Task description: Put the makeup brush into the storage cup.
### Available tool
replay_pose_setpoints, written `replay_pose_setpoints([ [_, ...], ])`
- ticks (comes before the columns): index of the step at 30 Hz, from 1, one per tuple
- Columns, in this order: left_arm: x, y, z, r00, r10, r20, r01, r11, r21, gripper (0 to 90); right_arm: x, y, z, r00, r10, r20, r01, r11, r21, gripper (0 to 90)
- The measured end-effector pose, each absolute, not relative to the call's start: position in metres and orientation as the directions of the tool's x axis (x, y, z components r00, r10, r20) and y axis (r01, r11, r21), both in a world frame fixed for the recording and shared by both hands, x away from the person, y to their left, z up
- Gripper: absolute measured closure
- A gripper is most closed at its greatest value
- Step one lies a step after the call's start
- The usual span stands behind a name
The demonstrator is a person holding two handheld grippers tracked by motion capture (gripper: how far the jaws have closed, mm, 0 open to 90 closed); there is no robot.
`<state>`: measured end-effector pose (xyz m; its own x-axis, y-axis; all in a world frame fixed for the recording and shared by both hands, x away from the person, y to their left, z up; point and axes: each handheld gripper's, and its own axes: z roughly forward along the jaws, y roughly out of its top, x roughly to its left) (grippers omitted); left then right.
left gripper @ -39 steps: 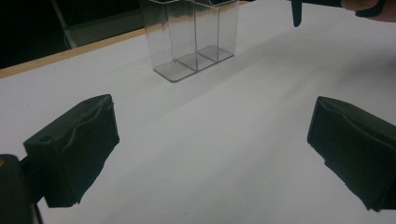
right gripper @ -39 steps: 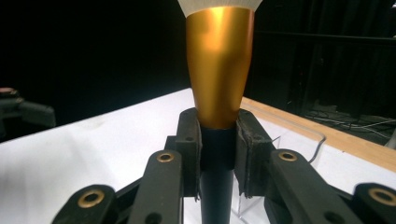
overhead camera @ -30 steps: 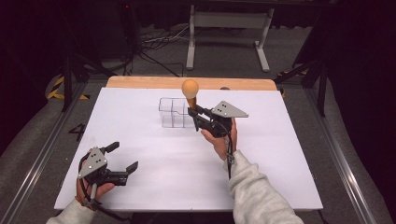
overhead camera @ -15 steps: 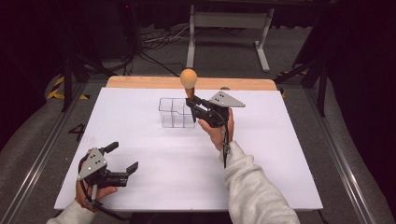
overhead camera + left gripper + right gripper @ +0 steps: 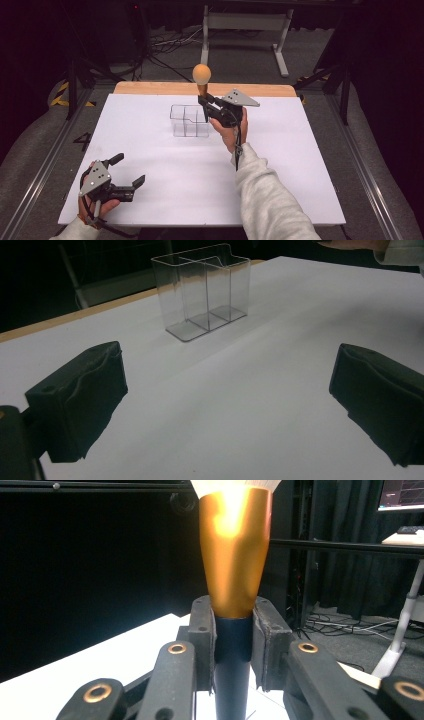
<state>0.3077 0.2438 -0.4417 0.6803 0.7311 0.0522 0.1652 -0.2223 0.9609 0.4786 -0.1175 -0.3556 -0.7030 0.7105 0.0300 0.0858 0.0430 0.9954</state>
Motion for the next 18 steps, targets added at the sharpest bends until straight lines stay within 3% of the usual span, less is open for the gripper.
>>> replay_pose_setpoints([
  [18,0.308,0.245,-0.442,0.682,0.730,0.048,0.157,-0.210,0.965,2.9,0.508,-0.119,-0.362,-0.654,0.754,0.067,0.125,0.019,0.992,74.3],
])
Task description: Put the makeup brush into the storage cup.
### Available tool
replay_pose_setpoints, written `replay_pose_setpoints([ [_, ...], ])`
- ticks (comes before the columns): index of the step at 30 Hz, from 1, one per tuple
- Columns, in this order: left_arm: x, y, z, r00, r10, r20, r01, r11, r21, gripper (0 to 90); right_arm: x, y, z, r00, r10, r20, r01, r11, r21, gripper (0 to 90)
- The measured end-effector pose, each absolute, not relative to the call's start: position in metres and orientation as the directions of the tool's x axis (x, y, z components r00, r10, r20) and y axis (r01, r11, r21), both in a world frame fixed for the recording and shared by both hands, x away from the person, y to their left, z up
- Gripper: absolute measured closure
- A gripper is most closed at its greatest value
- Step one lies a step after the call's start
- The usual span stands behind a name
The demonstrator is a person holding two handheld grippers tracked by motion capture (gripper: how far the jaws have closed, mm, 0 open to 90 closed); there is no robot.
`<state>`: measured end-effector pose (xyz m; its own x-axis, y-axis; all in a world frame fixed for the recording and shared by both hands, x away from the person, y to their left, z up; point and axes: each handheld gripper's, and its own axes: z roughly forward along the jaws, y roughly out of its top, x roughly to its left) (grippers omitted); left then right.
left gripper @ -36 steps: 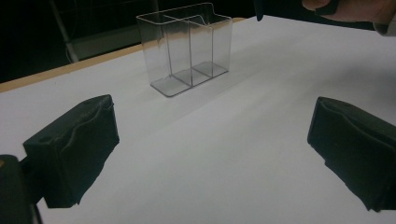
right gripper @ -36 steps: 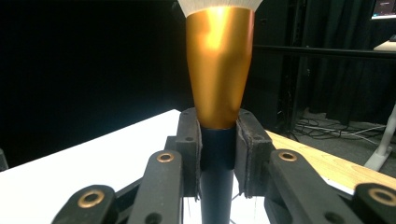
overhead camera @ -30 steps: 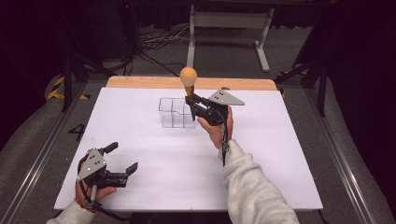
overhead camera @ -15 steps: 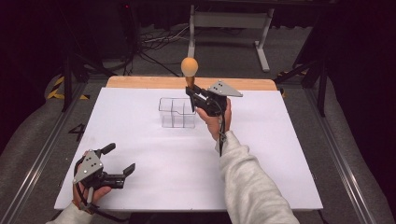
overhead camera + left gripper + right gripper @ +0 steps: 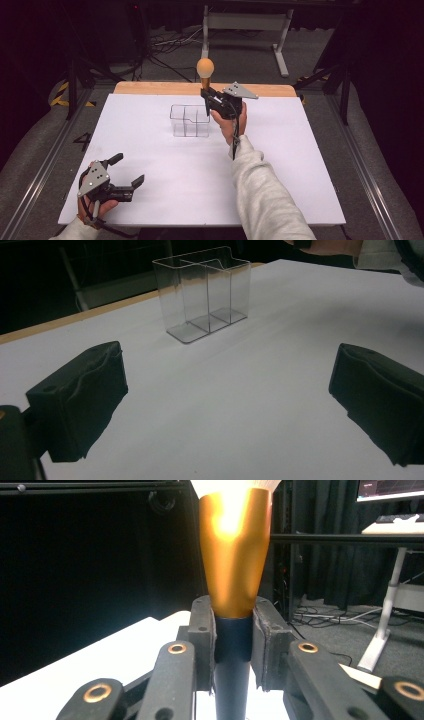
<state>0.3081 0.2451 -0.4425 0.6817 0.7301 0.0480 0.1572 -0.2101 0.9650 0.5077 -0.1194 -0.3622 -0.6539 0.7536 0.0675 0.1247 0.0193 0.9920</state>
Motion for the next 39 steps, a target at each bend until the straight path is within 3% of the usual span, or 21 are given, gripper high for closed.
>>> replay_pose_setpoints([
  [39,0.310,0.245,-0.444,0.688,0.724,0.045,0.169,-0.221,0.961,3.4,0.505,-0.117,-0.404,-0.628,0.771,0.107,0.215,0.040,0.976,74.2],
])
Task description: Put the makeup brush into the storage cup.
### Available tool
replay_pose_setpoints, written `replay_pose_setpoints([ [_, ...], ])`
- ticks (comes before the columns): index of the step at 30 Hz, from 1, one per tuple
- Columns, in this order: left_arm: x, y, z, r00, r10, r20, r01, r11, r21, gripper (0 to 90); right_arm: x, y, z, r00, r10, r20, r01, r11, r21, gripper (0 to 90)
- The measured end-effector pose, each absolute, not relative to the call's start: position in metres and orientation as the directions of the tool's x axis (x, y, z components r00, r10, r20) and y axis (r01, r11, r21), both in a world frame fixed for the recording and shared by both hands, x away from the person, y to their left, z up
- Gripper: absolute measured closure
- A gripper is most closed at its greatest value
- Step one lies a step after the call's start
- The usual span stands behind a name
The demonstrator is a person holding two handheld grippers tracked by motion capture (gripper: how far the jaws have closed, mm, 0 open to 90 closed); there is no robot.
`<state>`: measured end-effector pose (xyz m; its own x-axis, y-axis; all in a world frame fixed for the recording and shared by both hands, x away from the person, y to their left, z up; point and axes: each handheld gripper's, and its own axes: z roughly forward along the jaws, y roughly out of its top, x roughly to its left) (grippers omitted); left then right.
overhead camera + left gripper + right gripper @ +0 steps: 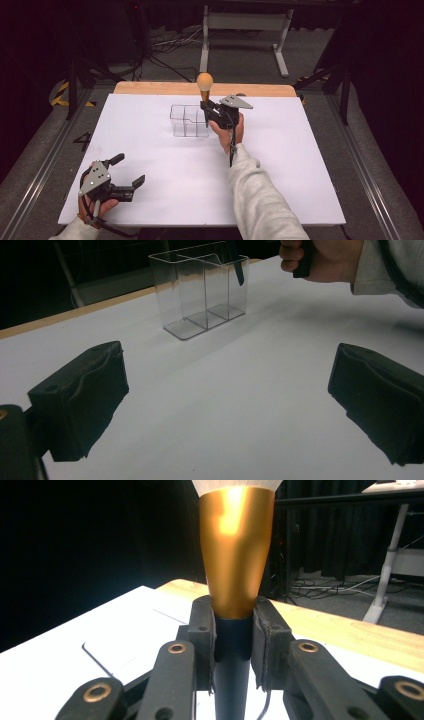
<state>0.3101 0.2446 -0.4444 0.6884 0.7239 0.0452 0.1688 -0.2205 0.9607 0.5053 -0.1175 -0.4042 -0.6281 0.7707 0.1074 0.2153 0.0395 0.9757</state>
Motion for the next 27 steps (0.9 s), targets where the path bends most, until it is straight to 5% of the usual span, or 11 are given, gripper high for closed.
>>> replay_pose_setpoints([
  [27,0.311,0.243,-0.445,0.692,0.720,0.048,0.181,-0.238,0.954,3.5,0.489,-0.123,-0.415,-0.618,0.784,0.053,0.220,0.108,0.970,68.4],
])
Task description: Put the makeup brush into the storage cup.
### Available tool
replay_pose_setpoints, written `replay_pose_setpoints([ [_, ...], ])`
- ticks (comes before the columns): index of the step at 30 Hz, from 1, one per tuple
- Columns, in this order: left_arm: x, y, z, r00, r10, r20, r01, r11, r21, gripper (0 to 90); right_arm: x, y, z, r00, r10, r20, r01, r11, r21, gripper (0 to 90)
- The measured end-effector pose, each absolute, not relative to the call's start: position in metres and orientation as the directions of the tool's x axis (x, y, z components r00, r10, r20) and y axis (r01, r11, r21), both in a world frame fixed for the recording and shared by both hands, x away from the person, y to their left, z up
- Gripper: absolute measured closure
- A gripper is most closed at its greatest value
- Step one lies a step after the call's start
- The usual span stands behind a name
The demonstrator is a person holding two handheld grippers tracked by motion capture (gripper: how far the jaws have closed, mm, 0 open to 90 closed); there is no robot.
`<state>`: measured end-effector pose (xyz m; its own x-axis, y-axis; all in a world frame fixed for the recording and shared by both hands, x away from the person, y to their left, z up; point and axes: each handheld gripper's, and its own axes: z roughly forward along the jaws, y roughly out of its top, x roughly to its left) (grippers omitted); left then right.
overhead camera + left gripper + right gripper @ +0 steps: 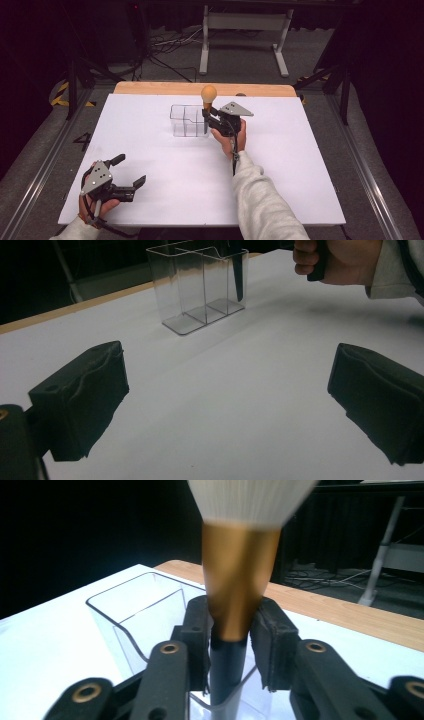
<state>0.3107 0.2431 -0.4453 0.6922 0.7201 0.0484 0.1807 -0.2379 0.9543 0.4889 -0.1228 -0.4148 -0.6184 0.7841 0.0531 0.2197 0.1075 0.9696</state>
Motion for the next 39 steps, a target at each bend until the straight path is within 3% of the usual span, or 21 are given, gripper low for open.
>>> replay_pose_setpoints([
  [4,0.311,0.243,-0.446,0.692,0.721,0.045,0.181,-0.233,0.955,3.5,0.487,-0.126,-0.414,-0.613,0.789,0.054,0.224,0.108,0.969,60.1],
  [6,0.311,0.244,-0.446,0.692,0.721,0.043,0.185,-0.234,0.954,3.5,0.486,-0.129,-0.412,-0.600,0.798,0.055,0.224,0.101,0.969,50.6],
  [11,0.312,0.243,-0.446,0.690,0.722,0.038,0.194,-0.235,0.953,3.5,0.482,-0.134,-0.410,-0.610,0.791,0.033,0.228,0.135,0.964,37.2],
  [39,0.311,0.243,-0.447,0.684,0.728,0.045,0.192,-0.239,0.952,3.3,0.456,-0.153,-0.376,-0.572,0.805,-0.158,0.131,0.279,0.951,13.5],
])
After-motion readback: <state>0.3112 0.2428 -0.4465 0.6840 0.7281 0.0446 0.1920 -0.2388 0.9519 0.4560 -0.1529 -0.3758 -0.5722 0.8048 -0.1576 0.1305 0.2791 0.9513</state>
